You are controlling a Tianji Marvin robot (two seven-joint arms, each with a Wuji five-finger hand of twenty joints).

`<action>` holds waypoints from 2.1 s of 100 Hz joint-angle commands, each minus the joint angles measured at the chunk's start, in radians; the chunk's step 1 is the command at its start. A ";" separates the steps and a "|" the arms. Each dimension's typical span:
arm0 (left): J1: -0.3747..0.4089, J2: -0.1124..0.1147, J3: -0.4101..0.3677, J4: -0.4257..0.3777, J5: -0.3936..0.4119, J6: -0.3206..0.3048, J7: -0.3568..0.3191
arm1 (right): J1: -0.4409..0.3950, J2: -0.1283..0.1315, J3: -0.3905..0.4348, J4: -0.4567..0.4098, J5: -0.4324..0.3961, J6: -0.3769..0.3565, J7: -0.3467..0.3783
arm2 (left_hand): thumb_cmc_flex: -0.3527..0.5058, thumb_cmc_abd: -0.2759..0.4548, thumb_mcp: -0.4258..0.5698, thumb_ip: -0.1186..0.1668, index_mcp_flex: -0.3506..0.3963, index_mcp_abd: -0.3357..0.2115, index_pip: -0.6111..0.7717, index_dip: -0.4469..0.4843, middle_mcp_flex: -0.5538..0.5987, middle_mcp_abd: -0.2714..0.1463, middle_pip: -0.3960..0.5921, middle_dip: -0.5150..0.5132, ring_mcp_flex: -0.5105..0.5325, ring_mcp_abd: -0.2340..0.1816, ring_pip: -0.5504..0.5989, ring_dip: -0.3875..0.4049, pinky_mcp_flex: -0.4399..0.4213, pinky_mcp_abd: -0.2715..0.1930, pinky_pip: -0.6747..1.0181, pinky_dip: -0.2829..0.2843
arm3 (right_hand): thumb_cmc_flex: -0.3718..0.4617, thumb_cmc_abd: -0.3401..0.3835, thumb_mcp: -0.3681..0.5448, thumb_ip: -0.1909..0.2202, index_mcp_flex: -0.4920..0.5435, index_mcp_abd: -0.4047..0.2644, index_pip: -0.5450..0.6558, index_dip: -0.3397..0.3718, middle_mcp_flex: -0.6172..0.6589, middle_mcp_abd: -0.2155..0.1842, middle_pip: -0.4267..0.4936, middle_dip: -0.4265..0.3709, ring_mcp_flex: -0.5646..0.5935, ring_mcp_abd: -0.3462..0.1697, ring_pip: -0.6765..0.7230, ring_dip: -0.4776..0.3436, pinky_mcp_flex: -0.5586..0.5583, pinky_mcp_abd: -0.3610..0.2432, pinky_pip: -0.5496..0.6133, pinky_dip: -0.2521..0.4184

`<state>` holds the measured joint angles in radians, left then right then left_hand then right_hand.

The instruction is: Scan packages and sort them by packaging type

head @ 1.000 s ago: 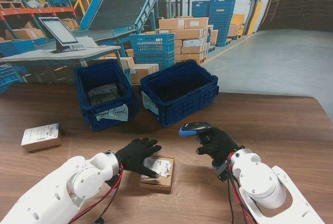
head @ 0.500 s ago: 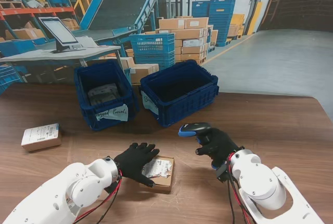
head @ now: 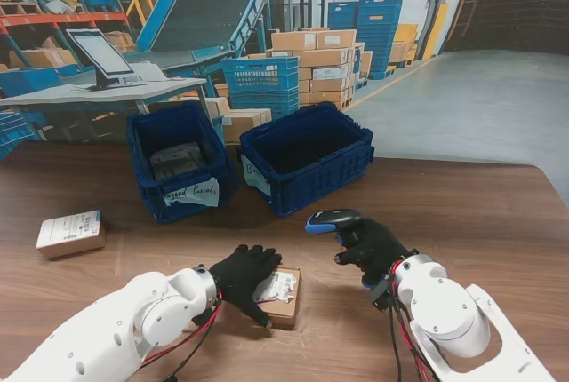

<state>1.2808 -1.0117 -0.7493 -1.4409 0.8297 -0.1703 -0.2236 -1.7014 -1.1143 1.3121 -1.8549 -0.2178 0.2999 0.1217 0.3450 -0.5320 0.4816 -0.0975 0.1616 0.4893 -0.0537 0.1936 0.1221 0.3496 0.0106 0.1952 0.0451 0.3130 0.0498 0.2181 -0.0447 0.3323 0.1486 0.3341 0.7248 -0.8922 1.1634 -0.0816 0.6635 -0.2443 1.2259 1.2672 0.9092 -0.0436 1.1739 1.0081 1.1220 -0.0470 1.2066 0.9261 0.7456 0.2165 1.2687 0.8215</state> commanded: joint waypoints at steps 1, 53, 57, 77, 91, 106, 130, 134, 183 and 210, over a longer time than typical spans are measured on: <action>-0.005 -0.011 0.011 0.032 -0.001 -0.012 -0.013 | -0.007 -0.005 0.002 -0.002 0.004 -0.007 0.017 | 0.072 0.000 0.123 0.005 0.042 -0.012 0.050 0.000 -0.019 0.012 0.003 0.025 0.021 0.033 0.013 0.009 0.008 0.025 0.022 -0.010 | 0.091 0.040 0.016 0.005 0.057 -0.039 0.068 0.048 -0.008 0.024 0.007 0.005 0.011 -0.019 0.048 0.019 0.000 0.000 0.017 0.003; -0.027 -0.044 0.065 0.161 0.048 -0.045 0.239 | -0.006 -0.005 0.008 0.012 0.017 -0.011 0.020 | 0.247 -0.105 0.451 0.228 0.338 -0.153 0.228 0.262 0.324 -0.097 0.324 0.332 0.453 0.000 0.244 0.306 0.179 0.077 0.377 0.143 | 0.090 0.039 0.017 0.004 0.058 -0.038 0.068 0.048 -0.007 0.025 0.007 0.005 0.012 -0.020 0.048 0.019 0.000 0.001 0.017 0.004; -0.024 -0.048 0.063 0.166 0.045 -0.042 0.251 | -0.006 -0.006 0.007 0.013 0.017 -0.012 0.018 | 0.265 -0.100 0.461 0.248 0.346 -0.167 0.258 0.295 0.335 -0.108 0.370 0.345 0.474 -0.006 0.263 0.337 0.186 0.079 0.398 0.154 | 0.090 0.039 0.017 0.004 0.058 -0.038 0.068 0.048 -0.007 0.025 0.007 0.005 0.013 -0.019 0.049 0.019 0.001 0.002 0.017 0.004; -0.012 -0.064 0.057 0.192 0.055 -0.019 0.348 | -0.003 -0.005 0.004 0.017 0.017 -0.016 0.021 | 0.366 -0.108 0.514 0.302 0.349 -0.255 0.609 0.494 0.481 -0.178 0.545 0.423 0.635 -0.040 0.389 0.505 0.268 0.103 0.550 0.245 | 0.090 0.039 0.017 0.004 0.058 -0.038 0.068 0.048 -0.007 0.025 0.007 0.004 0.013 -0.020 0.048 0.019 0.001 0.001 0.018 0.004; -0.012 -0.068 0.057 0.197 0.048 -0.014 0.356 | -0.001 -0.005 0.003 0.017 0.016 -0.013 0.018 | 0.442 -0.113 0.534 0.332 0.351 -0.289 0.787 0.517 0.548 -0.203 0.603 0.519 0.699 -0.050 0.456 0.591 0.299 0.129 0.624 0.297 | 0.089 0.039 0.016 0.003 0.058 -0.038 0.068 0.048 -0.007 0.024 0.007 0.004 0.014 -0.020 0.048 0.018 0.001 0.002 0.018 0.004; -0.003 -0.078 0.048 0.210 0.042 -0.009 0.408 | 0.000 -0.005 0.002 0.018 0.014 -0.015 0.020 | 0.580 -0.223 0.591 0.237 0.397 -0.327 0.919 0.560 0.691 -0.228 0.560 0.708 0.828 -0.034 0.447 0.874 0.346 0.151 0.699 0.340 | 0.090 0.040 0.017 0.003 0.058 -0.038 0.068 0.049 -0.006 0.025 0.007 0.004 0.014 -0.020 0.048 0.018 0.001 0.000 0.018 0.004; 0.013 -0.086 0.012 0.188 0.025 0.016 0.414 | 0.006 -0.005 -0.005 0.024 0.014 -0.017 0.019 | 0.669 -0.275 0.601 0.183 0.492 -0.407 1.086 0.594 0.850 -0.264 0.539 0.795 0.949 -0.022 0.465 0.943 0.394 0.165 0.753 0.357 | 0.090 0.040 0.016 0.004 0.058 -0.038 0.068 0.049 -0.008 0.024 0.006 0.004 0.012 -0.019 0.048 0.018 0.000 0.002 0.017 0.003; 0.018 -0.085 0.001 0.177 0.023 0.019 0.406 | 0.007 -0.005 -0.006 0.024 0.014 -0.017 0.019 | 0.671 -0.278 0.601 0.182 0.497 -0.410 1.095 0.596 0.854 -0.265 0.541 0.796 0.953 -0.020 0.467 0.946 0.395 0.165 0.754 0.357 | 0.090 0.040 0.016 0.004 0.058 -0.038 0.068 0.049 -0.008 0.024 0.007 0.004 0.012 -0.019 0.048 0.018 0.001 0.003 0.018 0.004; 0.096 -0.072 -0.147 -0.053 0.041 0.104 0.280 | 0.002 -0.007 -0.006 0.022 0.013 -0.018 0.010 | 0.674 -0.264 0.592 0.163 0.484 -0.403 1.101 0.587 0.851 -0.261 0.538 0.802 0.955 -0.023 0.468 0.964 0.398 0.165 0.772 0.359 | 0.091 0.040 0.016 0.004 0.058 -0.038 0.068 0.049 -0.007 0.025 0.007 0.005 0.013 -0.020 0.048 0.018 0.001 0.002 0.017 0.004; 0.087 -0.077 -0.170 -0.127 0.034 0.174 0.245 | 0.001 -0.009 -0.005 0.024 0.014 -0.024 0.003 | 0.677 -0.256 0.584 0.151 0.479 -0.402 1.100 0.584 0.848 -0.263 0.535 0.803 0.954 -0.026 0.466 0.966 0.398 0.163 0.775 0.358 | 0.091 0.041 0.015 0.004 0.058 -0.038 0.068 0.049 -0.007 0.026 0.006 0.005 0.012 -0.018 0.048 0.019 0.001 0.002 0.017 0.004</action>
<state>1.3850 -1.0805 -0.9198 -1.5478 0.8713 -0.0026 0.0423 -1.6944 -1.1146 1.3079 -1.8246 -0.2038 0.2820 0.1141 0.4318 -0.9703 0.3047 0.0053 0.5514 0.4008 0.6135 0.6997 0.8493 0.3080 0.3803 0.9178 0.8634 0.3490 0.2905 1.1190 0.3529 0.4586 0.8919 0.6805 0.7355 -0.8921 1.1609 -0.0816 0.6635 -0.2350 1.2257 1.2688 0.9079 -0.0393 1.1739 1.0081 1.1219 -0.0434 1.2066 0.9261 0.7461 0.2190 1.2687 0.8215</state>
